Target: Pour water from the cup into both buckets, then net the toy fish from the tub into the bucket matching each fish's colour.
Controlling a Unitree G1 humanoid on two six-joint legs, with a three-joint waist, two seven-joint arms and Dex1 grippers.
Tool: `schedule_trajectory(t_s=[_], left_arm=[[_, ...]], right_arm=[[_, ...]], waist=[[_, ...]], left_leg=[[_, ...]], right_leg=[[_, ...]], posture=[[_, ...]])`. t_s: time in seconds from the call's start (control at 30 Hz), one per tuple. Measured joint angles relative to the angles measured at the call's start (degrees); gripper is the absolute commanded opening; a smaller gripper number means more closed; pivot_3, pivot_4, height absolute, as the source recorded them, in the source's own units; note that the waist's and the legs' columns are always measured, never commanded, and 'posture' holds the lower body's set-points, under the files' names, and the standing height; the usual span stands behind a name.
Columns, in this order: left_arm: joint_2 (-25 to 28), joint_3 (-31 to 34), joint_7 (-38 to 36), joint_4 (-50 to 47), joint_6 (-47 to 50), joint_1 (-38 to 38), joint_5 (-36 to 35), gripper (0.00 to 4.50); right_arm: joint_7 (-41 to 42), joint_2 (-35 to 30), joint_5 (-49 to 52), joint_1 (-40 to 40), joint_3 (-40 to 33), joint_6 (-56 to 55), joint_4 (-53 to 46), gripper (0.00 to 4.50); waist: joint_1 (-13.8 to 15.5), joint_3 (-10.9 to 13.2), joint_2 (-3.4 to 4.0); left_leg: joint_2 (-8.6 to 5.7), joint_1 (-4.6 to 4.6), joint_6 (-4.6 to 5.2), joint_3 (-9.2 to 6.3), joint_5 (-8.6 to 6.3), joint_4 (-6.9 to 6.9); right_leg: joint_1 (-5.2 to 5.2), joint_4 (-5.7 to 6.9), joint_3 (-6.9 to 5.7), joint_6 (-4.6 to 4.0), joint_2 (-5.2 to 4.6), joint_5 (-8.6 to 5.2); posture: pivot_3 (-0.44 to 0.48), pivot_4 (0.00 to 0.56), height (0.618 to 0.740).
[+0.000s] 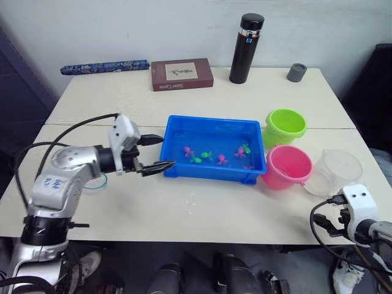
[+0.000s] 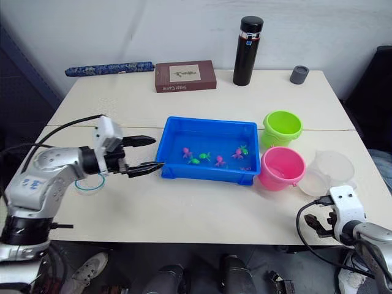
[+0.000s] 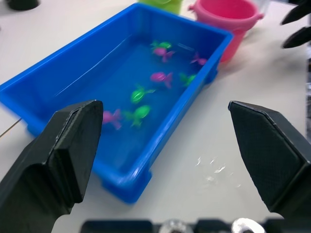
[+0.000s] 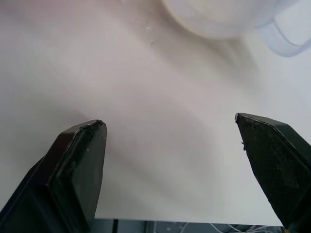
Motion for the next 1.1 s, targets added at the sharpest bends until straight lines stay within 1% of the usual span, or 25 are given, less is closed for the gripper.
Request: schedule_trajectory(t_s=[0.07, 0.13, 0.23, 0.3, 0.4, 0.53, 0.63, 0.73, 1.1], left_arm=[[-2.11, -2.63, -0.93, 2.85, -1.66, -3.52, 1.15, 4.45], [-3.02, -4.04, -1.69, 4.17, -2.43, -5.07, 1.8, 4.45], [-4.81, -6.13, -3.76, 6.26, -3.24, -6.52, 2.09, 4.45], [-5.52, -7.41, -5.2, 6.35, -3.33, -6.76, 2.08, 4.45], [-6.39, -8.88, -7.59, 6.43, -3.32, -8.37, 2.05, 4.45], [-6.89, -9.35, -8.64, 7.72, -3.75, -9.07, 2.42, 4.45], [-7.9, -10.12, -8.7, 8.73, -4.41, -9.81, 3.33, 4.45], [-8.72, -10.7, -8.86, 8.77, -4.74, -10.07, 3.94, 4.45], [-8.65, -10.69, -8.78, 8.75, -4.72, -10.07, 4.55, 4.45]], right_arm=[[-4.78, 5.78, -0.79, -2.22, -1.78, 1.15, -1.78, 4.5], [-8.11, 9.7, -1.54, -2.8, -3.0, 1.59, -3.3, 4.5], [-15.76, 17.95, -5.01, -2.81, -5.53, 1.33, -7.03, 4.5], [-18.94, 21.14, -6.43, -2.53, -5.59, 0.88, -8.24, 4.5], [-23.89, 25.92, -8.92, -3.26, -8.23, -1.38, -9.23, 4.5], [-25.74, 27.67, -9.33, -5.23, -11.3, -3.02, -9.2, 4.5], [-25.95, 28.48, -8.7, -8.5, -14.02, -4.02, -8.35, 4.5], [-25.98, 28.67, -8.34, -9.98, -14.5, -4.58, -7.7, 4.5], [-27.77, 28.94, -8.02, -15.65, -16.1, -7.39, 0.03, 4.5]], waist=[[0.06, 0.0, 0.0], [0.07, -0.01, 0.02], [0.04, -0.01, 0.03], [-0.03, -0.01, 0.04], [-0.05, -0.02, 0.04], [-0.35, -0.02, 0.11], [-0.36, -0.02, 0.11], [-0.35, -0.03, 0.11], [-0.63, -0.03, 0.13]], left_leg=[[-0.02, -0.01, -0.02, 0.0, 0.03, 0.0], [-0.03, -0.02, -0.03, -0.01, 0.03, -0.01], [-0.03, -0.04, -0.04, 0.0, 0.04, -0.02], [-0.06, -0.04, -0.03, 0.03, 0.05, 0.0], [-0.07, -0.02, -0.02, 0.04, 0.06, 0.03], [-0.06, 0.02, -0.03, 0.06, 0.08, 0.02], [-0.07, 0.02, -0.01, 0.06, 0.11, 0.03], [-0.06, 0.01, -0.01, 0.06, 0.11, 0.0], [-0.06, 0.01, 0.03, 0.06, 0.12, 0.0]], right_leg=[[-0.03, 0.08, 0.03, 0.0, -0.01, 0.0], [-0.04, 0.11, 0.02, 0.0, 0.0, 0.0], [-0.08, 0.28, 0.03, 0.0, 0.0, 0.0], [-0.08, 0.3, 0.07, 0.0, 0.0, 0.0], [-0.08, 0.3, 0.09, 0.0, 0.0, 0.0], [-0.09, 0.31, 0.11, -0.01, 0.01, 0.0], [-0.09, 0.33, 0.12, -0.01, 0.01, 0.0], [-0.09, 0.42, 0.12, -0.01, 0.01, 0.0], [-0.1, 0.45, 0.13, -0.01, 0.01, 0.0]], posture=[[0.0, 0.15, 0.739], [0.0, 0.15, 0.739], [0.0, 0.15, 0.739], [0.0, 0.15, 0.739], [0.0, 0.15, 0.739], [0.0, 0.15, 0.739], [0.0, 0.15, 0.739], [0.0, 0.15, 0.739], [0.0, 0.15, 0.739]])
